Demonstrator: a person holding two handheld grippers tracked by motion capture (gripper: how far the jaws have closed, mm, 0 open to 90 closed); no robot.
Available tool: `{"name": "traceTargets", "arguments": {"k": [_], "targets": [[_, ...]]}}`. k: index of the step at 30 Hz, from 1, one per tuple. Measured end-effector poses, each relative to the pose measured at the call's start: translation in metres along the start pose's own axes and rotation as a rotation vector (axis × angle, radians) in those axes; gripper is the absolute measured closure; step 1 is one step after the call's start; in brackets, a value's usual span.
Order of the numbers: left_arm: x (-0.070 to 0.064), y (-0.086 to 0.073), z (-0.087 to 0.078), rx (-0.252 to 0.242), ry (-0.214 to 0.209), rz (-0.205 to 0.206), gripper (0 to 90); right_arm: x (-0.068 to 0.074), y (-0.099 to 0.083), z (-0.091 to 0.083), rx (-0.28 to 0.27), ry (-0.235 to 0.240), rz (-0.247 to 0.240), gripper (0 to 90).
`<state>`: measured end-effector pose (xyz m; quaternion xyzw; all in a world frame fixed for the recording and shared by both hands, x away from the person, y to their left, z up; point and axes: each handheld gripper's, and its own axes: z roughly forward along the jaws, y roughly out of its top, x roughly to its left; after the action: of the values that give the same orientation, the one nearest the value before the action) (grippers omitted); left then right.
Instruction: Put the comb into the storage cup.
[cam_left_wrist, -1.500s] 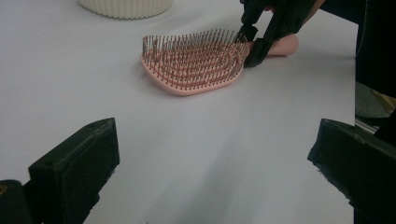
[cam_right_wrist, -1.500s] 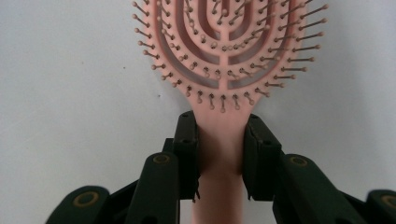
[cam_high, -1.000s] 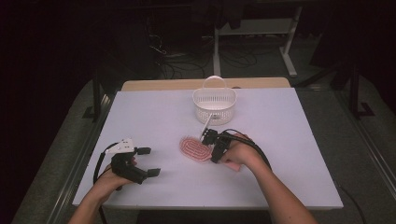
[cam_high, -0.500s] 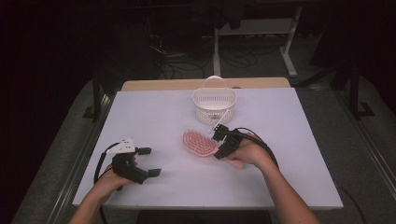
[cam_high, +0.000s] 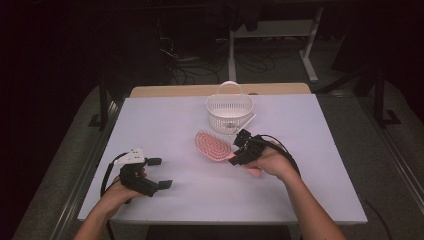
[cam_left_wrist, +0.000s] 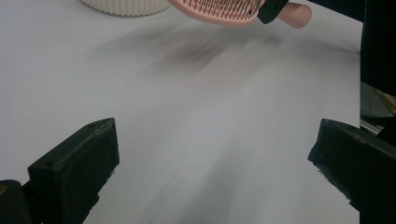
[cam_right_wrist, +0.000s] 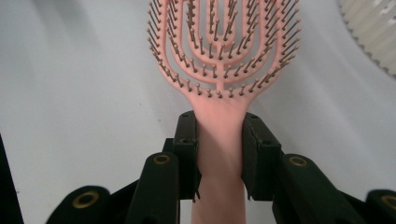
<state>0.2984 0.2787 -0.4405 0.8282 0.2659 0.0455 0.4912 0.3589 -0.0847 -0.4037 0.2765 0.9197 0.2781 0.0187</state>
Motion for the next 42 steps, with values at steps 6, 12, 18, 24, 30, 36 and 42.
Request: {"name": "traceTargets", "arguments": {"k": [6,12,18,24,30,36,42], "targets": [[0.000,0.000,0.000,0.002,0.004,-0.001,0.4,-0.002,-0.001,-0.007,-0.068,-0.003,0.001,68.9],[0.000,0.001,0.001,0.000,0.005,-0.005,0.4,-0.004,-0.001,-0.013,-0.143,-0.003,0.005,68.9],[0.000,0.001,0.002,0.000,0.006,-0.006,0.4,-0.005,-0.002,-0.019,-0.205,-0.005,0.013,68.9],[0.000,0.002,0.002,-0.008,0.006,-0.011,0.4,-0.007,-0.003,-0.022,-0.268,0.003,0.020,68.9],[0.000,0.004,0.002,-0.012,0.009,-0.019,0.4,-0.009,-0.004,-0.024,-0.319,0.000,0.021,68.9],[0.000,0.009,0.002,-0.024,0.011,-0.030,0.3,-0.009,-0.005,-0.028,-0.368,0.003,0.017,68.9],[0.000,0.020,0.006,-0.027,0.018,-0.043,0.4,-0.009,-0.005,-0.030,-0.388,0.002,0.018,68.9]]}}
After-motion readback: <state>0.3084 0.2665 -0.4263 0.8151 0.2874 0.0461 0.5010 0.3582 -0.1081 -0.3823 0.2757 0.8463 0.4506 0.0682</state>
